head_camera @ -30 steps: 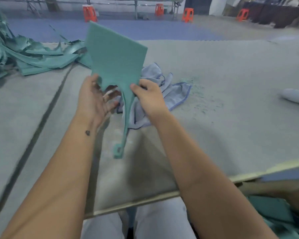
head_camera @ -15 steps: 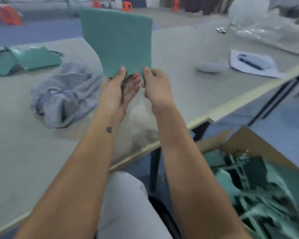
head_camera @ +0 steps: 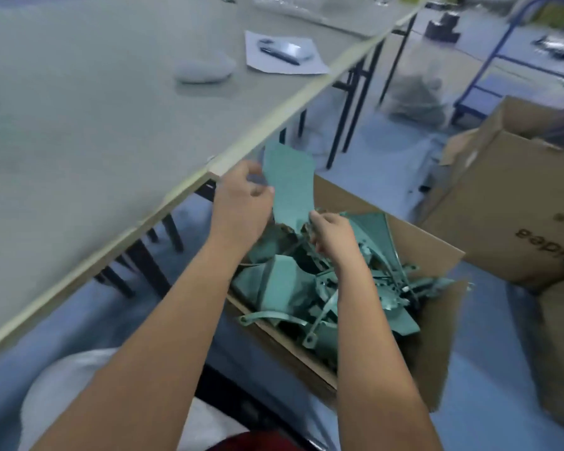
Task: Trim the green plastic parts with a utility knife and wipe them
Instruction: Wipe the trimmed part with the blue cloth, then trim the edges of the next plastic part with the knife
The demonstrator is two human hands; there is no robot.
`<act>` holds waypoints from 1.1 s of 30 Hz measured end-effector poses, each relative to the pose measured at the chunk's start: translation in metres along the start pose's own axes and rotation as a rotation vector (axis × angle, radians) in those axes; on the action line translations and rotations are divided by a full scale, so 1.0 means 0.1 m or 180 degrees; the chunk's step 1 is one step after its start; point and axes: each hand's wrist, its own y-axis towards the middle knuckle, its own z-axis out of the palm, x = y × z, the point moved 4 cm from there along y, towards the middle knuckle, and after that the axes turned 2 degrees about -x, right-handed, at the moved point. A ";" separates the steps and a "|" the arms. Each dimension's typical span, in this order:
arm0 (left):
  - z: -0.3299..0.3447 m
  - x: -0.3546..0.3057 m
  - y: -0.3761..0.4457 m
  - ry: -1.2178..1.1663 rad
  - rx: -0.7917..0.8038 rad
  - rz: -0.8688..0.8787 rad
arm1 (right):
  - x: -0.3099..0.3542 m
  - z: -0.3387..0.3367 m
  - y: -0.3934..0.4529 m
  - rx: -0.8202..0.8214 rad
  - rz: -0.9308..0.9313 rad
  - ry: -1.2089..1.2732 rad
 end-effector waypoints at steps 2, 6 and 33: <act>0.20 0.27 -0.06 0.0374 0.0460 -0.0445 | -0.27 -0.15 0.03 -0.0040 0.0197 -0.0526; 0.25 0.76 -0.32 0.1399 0.1912 -0.1794 | -0.64 -0.26 0.03 -0.0218 0.0690 -0.1617; -3.99 0.19 -0.87 -0.0347 -0.2246 -0.0761 | 2.74 3.65 -2.15 0.1880 -0.3409 -0.0573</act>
